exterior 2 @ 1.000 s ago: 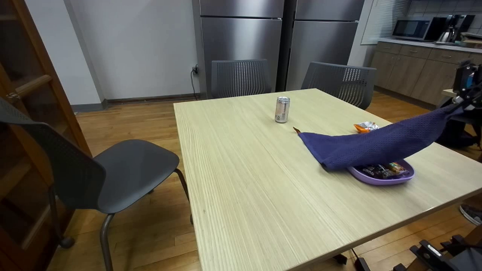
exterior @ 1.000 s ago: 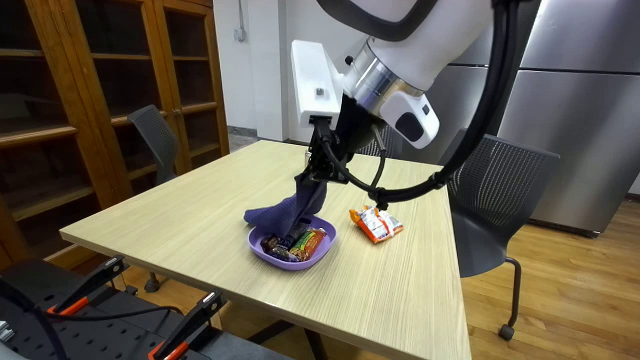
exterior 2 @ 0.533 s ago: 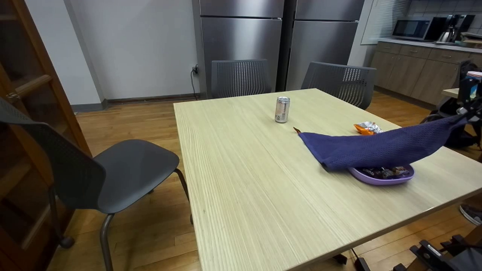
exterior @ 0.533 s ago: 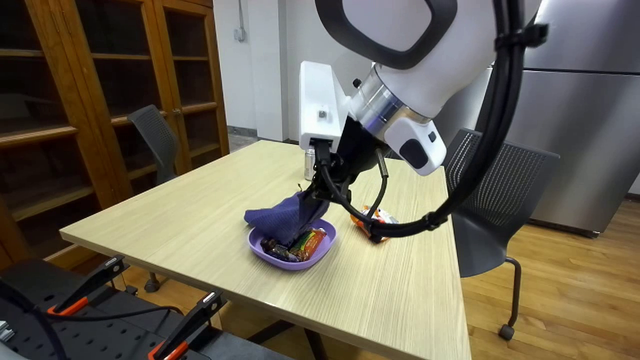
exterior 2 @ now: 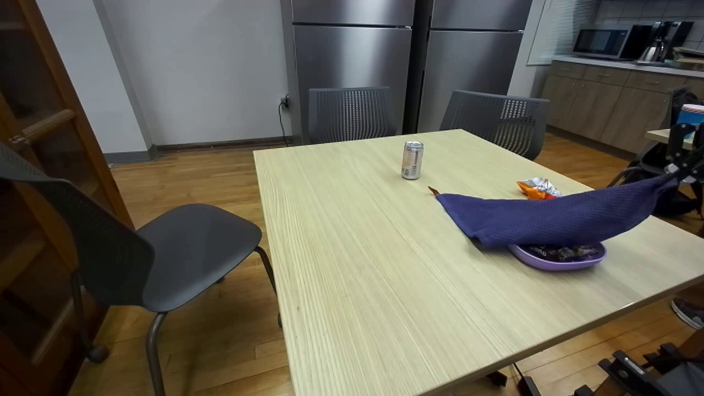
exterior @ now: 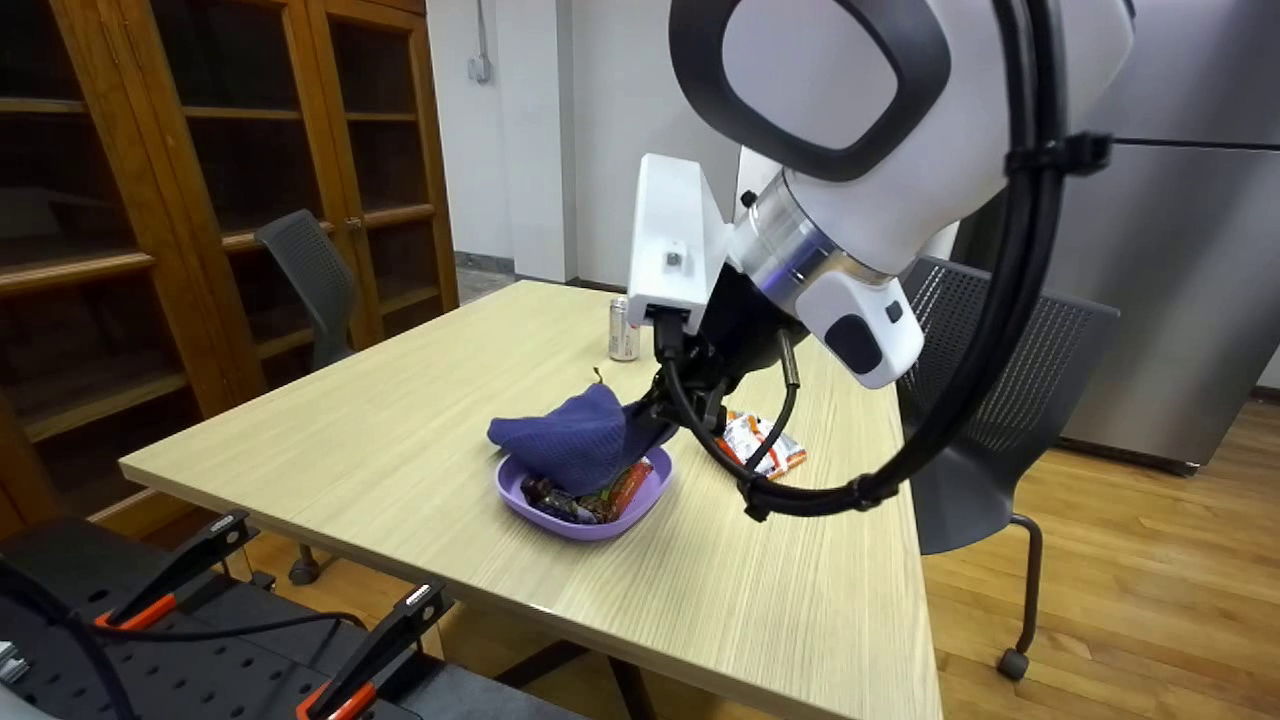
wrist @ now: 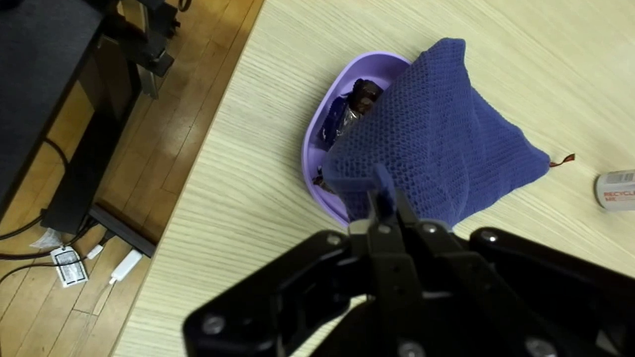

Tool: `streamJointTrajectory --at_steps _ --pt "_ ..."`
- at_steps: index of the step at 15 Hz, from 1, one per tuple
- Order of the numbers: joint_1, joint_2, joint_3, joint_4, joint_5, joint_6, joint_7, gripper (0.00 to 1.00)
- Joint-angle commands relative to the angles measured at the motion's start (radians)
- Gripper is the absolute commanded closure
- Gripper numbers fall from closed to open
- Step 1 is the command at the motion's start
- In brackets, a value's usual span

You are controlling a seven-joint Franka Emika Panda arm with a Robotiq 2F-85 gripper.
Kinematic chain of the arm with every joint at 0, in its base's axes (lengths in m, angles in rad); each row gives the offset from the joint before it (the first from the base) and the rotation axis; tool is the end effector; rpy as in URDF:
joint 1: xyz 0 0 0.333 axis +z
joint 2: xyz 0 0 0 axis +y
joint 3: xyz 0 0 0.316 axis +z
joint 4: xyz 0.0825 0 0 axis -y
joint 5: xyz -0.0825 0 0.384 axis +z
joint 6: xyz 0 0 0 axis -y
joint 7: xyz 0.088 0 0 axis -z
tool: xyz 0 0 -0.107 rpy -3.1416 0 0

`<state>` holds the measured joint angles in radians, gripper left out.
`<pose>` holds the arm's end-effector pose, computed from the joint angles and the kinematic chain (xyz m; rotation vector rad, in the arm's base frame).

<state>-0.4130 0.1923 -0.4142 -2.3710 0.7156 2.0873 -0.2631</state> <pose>0.3326 -0.3208 0.2273 -2.1765 1.3031 0.1614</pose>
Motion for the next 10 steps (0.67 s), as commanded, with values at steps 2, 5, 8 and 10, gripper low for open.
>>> streamJointTrajectory --at_steps 2,5,8,10 --pt "-0.022 0.037 0.012 0.056 0.025 0.007 0.051 0.99" --pt "-0.030 0.048 0.011 0.074 0.028 0.011 0.068 0.99" --pt "-0.038 0.051 0.008 0.080 0.027 0.021 0.088 0.99" --pt "-0.042 0.053 0.007 0.079 0.027 0.031 0.098 0.99"
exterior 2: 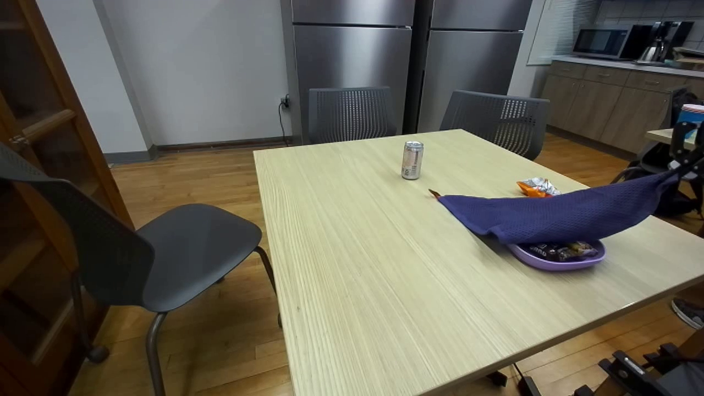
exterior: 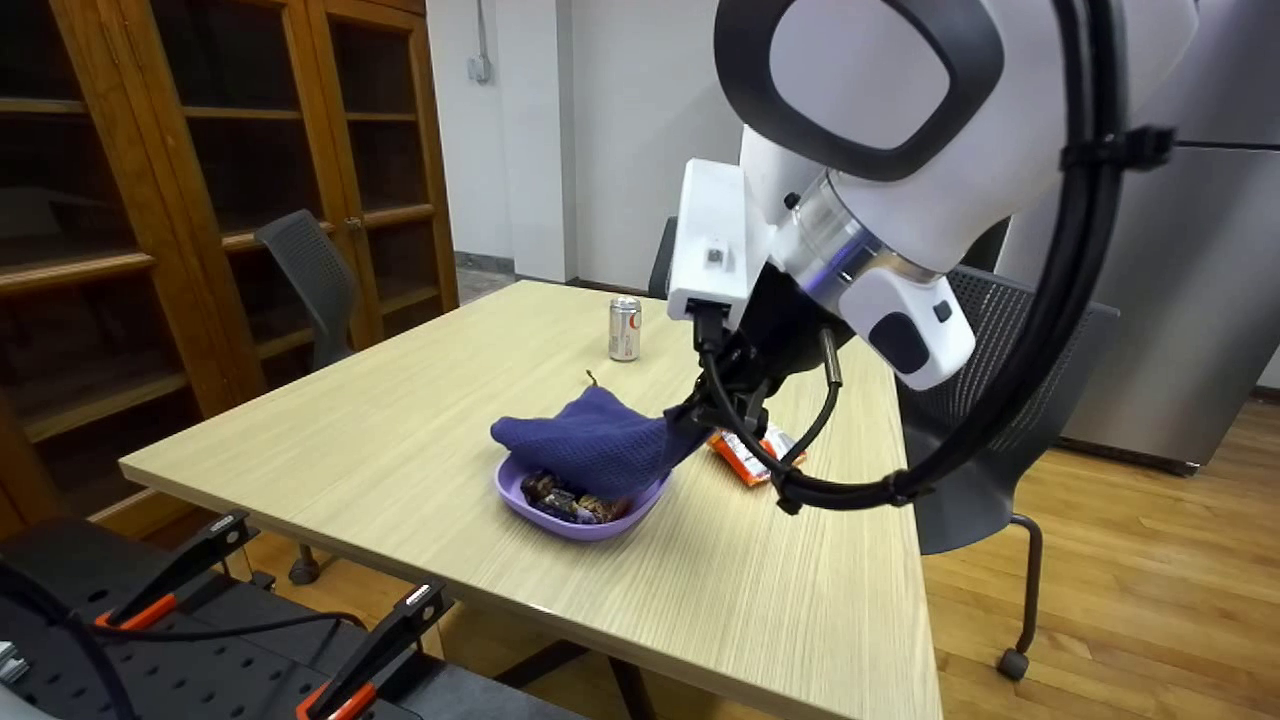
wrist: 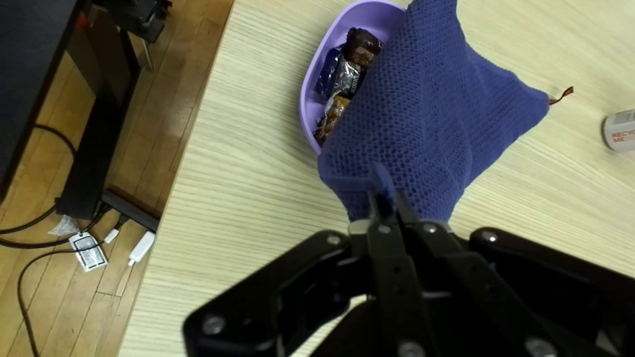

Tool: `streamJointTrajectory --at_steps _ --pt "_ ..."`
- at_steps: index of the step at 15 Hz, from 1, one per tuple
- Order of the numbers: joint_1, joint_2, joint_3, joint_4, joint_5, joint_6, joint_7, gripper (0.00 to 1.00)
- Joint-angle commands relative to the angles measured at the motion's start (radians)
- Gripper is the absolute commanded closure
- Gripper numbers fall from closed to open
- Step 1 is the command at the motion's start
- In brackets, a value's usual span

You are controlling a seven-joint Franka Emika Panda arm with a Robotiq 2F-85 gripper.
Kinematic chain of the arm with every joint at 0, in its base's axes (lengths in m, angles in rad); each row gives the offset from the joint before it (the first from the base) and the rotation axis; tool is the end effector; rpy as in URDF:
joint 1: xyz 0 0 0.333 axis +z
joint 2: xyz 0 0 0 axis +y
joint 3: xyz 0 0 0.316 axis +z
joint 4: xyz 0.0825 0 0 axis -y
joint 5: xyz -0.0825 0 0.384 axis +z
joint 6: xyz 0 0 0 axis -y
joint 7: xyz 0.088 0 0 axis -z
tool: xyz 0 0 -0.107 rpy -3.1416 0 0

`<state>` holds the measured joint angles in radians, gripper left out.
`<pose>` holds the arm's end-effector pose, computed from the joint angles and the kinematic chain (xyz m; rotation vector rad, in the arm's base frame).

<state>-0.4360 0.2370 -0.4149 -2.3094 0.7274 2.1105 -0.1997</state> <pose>0.3389 -0.3468 0.2285 -2.1454 1.4210 0.1330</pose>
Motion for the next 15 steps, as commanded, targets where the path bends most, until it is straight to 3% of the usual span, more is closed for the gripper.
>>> streamJointTrajectory --at_steps 1,8,10,15 --pt "-0.022 0.013 0.008 0.018 0.016 0.010 0.037 0.99" --pt "-0.027 0.029 0.013 0.021 0.006 0.010 0.043 0.99" --pt "-0.022 0.029 0.015 0.020 -0.005 0.017 0.045 0.71" --pt "-0.006 0.018 0.021 0.016 -0.019 0.042 0.055 0.34"
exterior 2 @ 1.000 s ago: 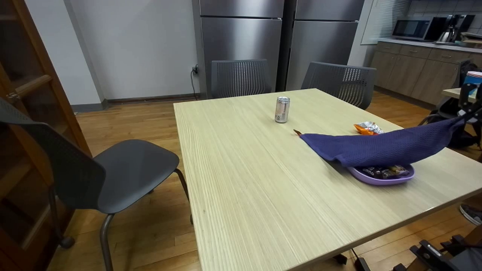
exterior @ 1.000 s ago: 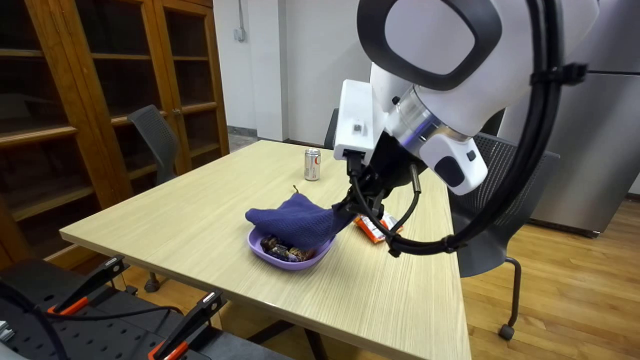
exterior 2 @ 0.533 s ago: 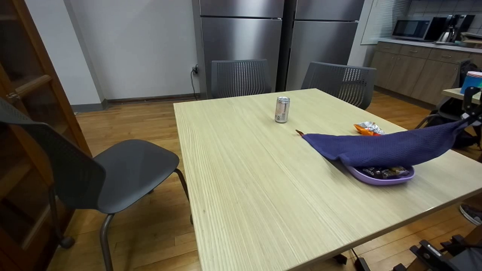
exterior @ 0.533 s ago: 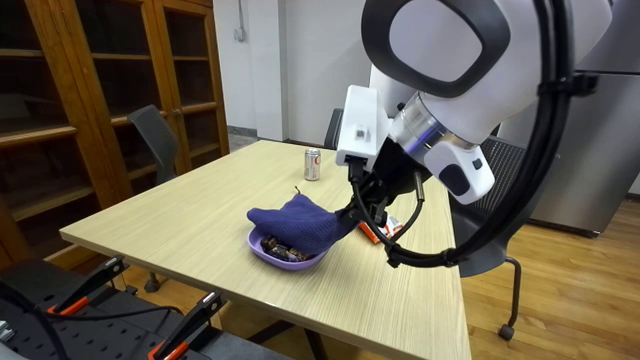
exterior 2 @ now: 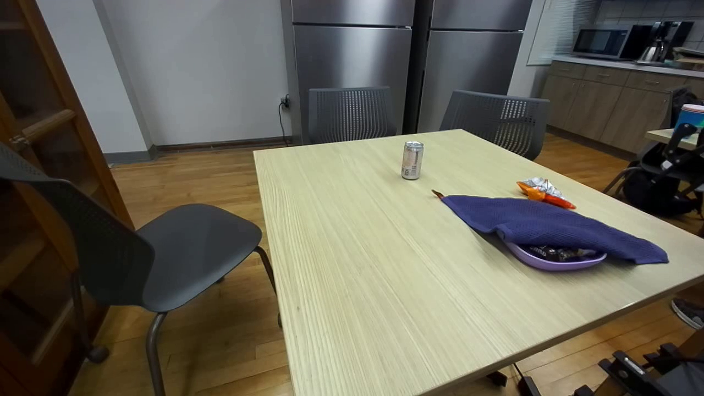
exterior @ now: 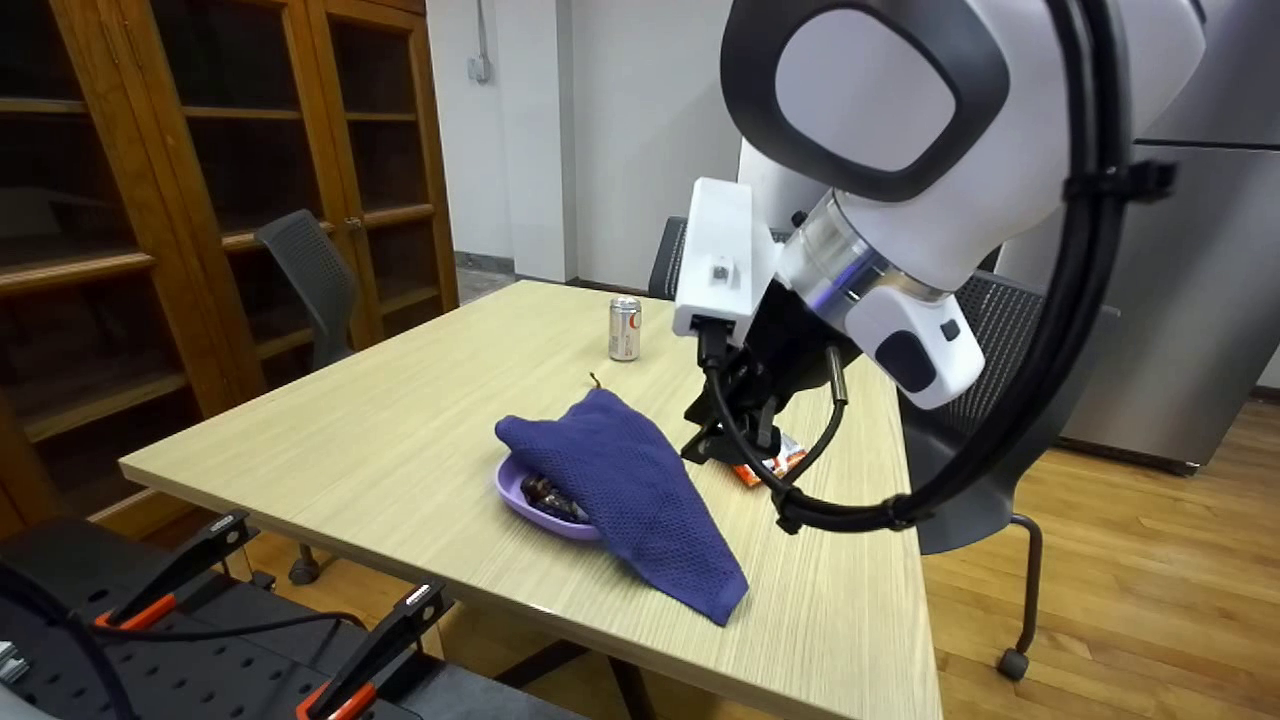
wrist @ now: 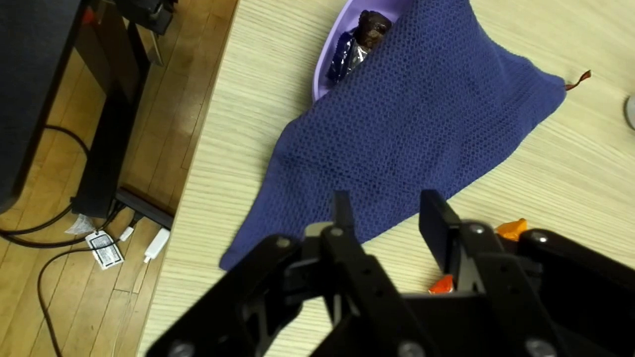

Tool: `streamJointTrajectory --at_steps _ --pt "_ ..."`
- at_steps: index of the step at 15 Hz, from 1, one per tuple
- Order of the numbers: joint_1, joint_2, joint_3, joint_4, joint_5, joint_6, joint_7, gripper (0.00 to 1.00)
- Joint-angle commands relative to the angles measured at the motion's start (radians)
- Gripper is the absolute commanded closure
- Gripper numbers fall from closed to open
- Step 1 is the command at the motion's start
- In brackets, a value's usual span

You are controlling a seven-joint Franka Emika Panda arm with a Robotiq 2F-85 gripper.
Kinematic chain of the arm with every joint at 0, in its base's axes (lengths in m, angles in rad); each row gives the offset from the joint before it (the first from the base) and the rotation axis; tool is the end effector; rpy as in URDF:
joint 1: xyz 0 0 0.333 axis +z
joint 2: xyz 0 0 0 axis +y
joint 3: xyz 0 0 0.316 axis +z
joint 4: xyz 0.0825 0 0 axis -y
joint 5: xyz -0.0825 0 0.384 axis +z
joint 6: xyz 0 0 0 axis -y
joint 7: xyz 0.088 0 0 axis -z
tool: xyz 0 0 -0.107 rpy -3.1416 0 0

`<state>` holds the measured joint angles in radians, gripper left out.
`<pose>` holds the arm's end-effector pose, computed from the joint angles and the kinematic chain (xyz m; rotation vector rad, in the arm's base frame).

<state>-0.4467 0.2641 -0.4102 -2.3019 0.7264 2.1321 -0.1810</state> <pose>0.3364 -0.3525 0.2190 -2.1389 1.4677 0.1450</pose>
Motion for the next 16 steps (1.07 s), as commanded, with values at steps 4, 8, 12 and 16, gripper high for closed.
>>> streamJointTrajectory --at_steps 4,8,12,16 --pt "0.025 -0.023 0.036 -0.003 -0.023 0.049 0.035 0.05" --pt "0.048 -0.037 0.058 -0.024 -0.017 0.073 0.022 0.00" --pt "0.067 -0.055 0.077 -0.064 -0.005 0.114 0.008 0.00" --pt "0.072 -0.069 0.094 -0.120 0.026 0.142 -0.002 0.00"
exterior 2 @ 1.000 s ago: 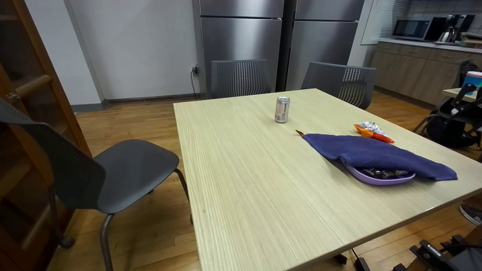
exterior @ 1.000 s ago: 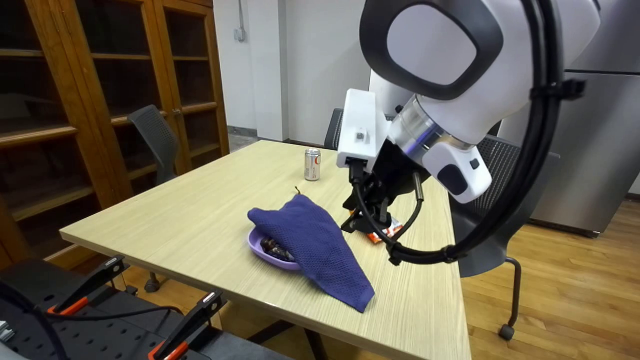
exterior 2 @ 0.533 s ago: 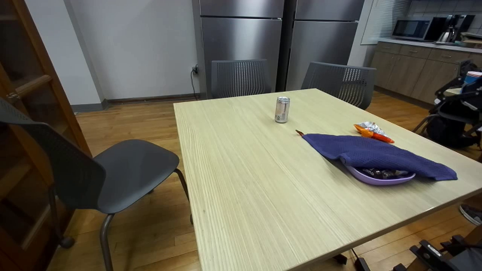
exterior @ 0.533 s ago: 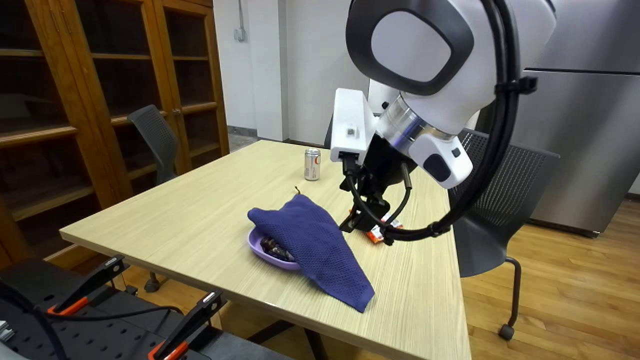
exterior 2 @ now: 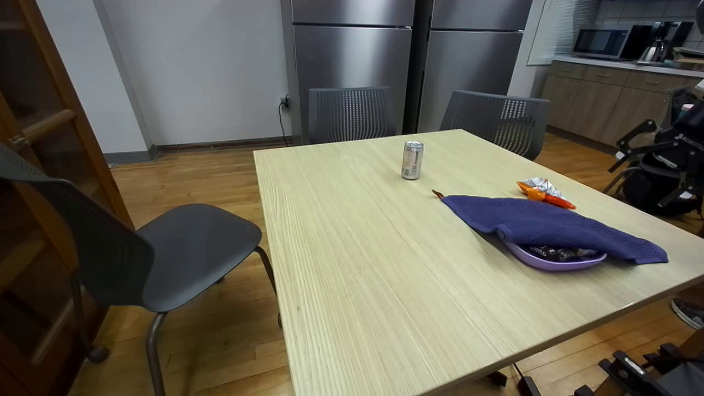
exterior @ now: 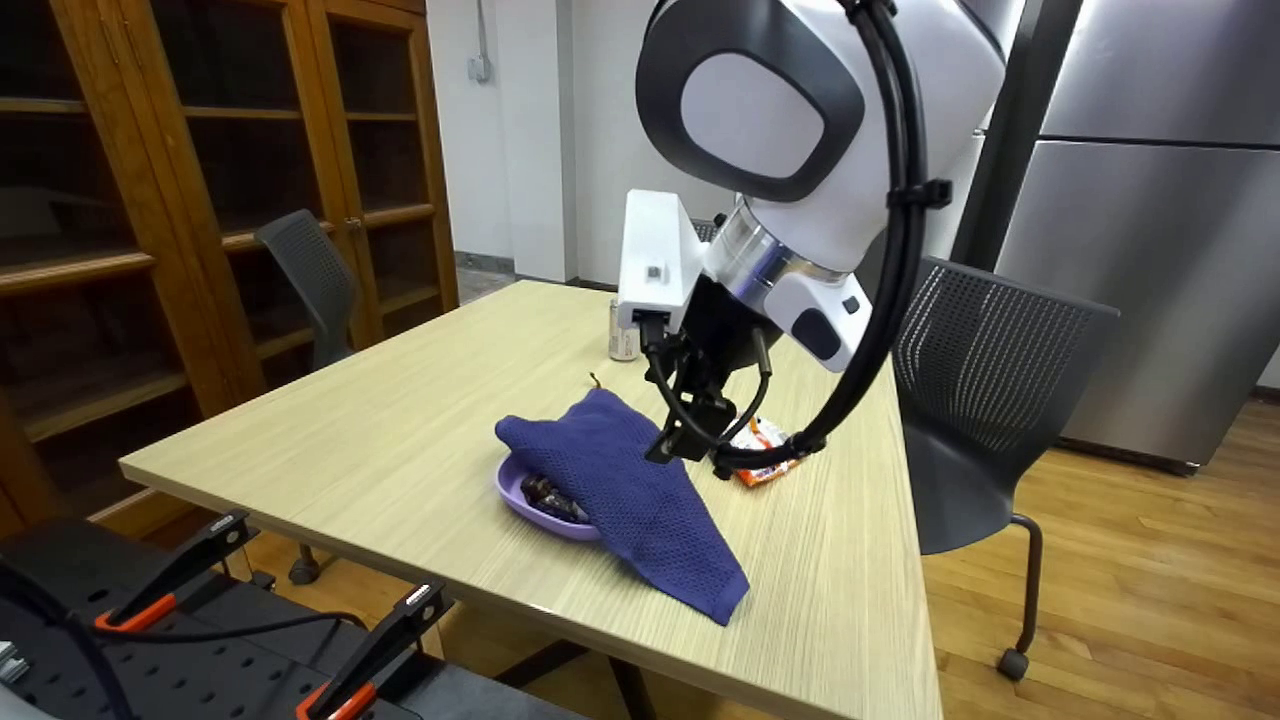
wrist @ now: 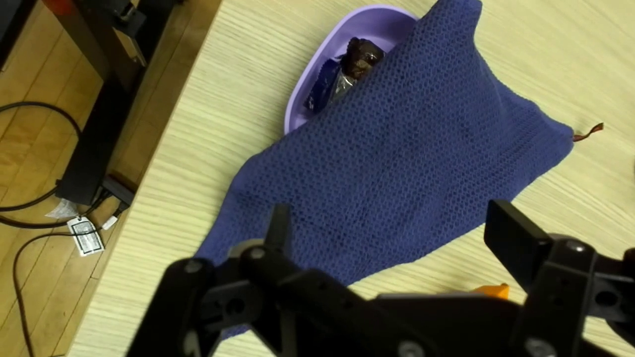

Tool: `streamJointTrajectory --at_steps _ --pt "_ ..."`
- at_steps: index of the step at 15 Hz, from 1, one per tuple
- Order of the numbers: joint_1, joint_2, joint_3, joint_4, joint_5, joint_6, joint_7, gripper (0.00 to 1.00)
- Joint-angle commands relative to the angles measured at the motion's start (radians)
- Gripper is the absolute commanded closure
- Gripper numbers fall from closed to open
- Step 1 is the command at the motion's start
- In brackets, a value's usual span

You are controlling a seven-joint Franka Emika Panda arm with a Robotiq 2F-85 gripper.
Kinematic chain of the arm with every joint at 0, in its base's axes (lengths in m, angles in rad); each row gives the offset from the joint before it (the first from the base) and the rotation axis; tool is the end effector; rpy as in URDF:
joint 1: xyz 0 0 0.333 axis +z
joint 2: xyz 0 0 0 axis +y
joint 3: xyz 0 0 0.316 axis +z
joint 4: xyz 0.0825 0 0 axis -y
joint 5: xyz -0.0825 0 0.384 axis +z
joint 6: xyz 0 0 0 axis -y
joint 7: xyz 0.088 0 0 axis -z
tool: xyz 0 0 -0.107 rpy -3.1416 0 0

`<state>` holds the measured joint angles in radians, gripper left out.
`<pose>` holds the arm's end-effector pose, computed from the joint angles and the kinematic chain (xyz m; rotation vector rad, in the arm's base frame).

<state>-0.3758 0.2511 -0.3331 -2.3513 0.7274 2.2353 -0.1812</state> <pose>0.3724 -0.3003 0.2090 -2.2601 1.3657 0.1471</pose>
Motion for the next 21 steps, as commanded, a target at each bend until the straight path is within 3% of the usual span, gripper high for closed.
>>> streamJointTrajectory --at_steps 1,8,21 --pt "0.002 -0.060 0.019 -0.084 0.030 0.043 -0.001 0.00" --pt "0.024 -0.068 0.058 -0.150 0.103 0.078 -0.061 0.00" --pt "0.039 -0.025 0.081 -0.228 0.315 0.149 -0.307 0.00"
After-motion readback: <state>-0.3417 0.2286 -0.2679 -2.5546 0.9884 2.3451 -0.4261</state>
